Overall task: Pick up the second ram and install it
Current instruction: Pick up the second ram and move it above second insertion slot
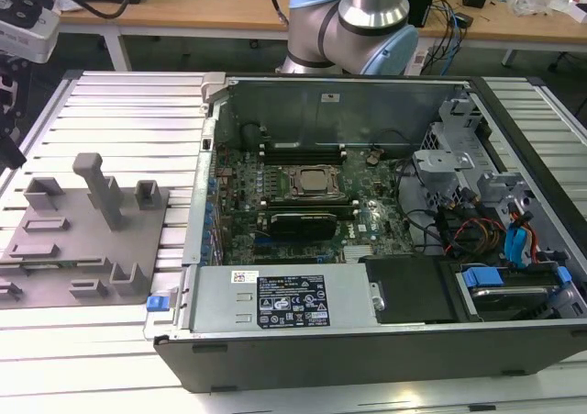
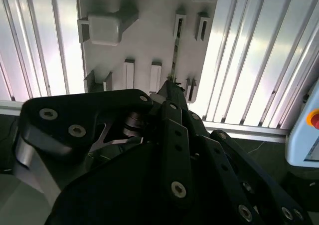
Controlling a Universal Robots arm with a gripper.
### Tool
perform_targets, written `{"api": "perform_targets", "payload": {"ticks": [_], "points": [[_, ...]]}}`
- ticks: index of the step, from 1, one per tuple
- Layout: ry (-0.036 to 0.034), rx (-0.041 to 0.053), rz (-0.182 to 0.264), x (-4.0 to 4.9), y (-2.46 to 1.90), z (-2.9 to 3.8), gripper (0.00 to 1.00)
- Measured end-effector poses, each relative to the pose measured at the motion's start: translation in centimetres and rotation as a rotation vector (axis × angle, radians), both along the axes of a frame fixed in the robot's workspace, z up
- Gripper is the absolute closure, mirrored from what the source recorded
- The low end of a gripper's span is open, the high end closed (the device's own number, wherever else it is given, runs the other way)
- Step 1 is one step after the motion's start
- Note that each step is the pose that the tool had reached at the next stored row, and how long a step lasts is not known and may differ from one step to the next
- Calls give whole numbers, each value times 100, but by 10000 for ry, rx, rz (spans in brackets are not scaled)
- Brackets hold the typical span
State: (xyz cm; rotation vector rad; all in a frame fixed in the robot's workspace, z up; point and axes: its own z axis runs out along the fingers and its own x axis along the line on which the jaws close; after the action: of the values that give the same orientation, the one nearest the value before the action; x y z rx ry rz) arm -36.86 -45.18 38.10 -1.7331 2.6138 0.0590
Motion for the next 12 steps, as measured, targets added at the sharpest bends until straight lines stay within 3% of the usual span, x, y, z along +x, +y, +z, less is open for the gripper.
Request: {"api": "perform_targets", "payload": {"ticks": [1,4,12], "points": [[0,0,100,0,0,0,89],[0,0,975,0,0,0,89],[3,-52,2153,0,0,0,89]]}}
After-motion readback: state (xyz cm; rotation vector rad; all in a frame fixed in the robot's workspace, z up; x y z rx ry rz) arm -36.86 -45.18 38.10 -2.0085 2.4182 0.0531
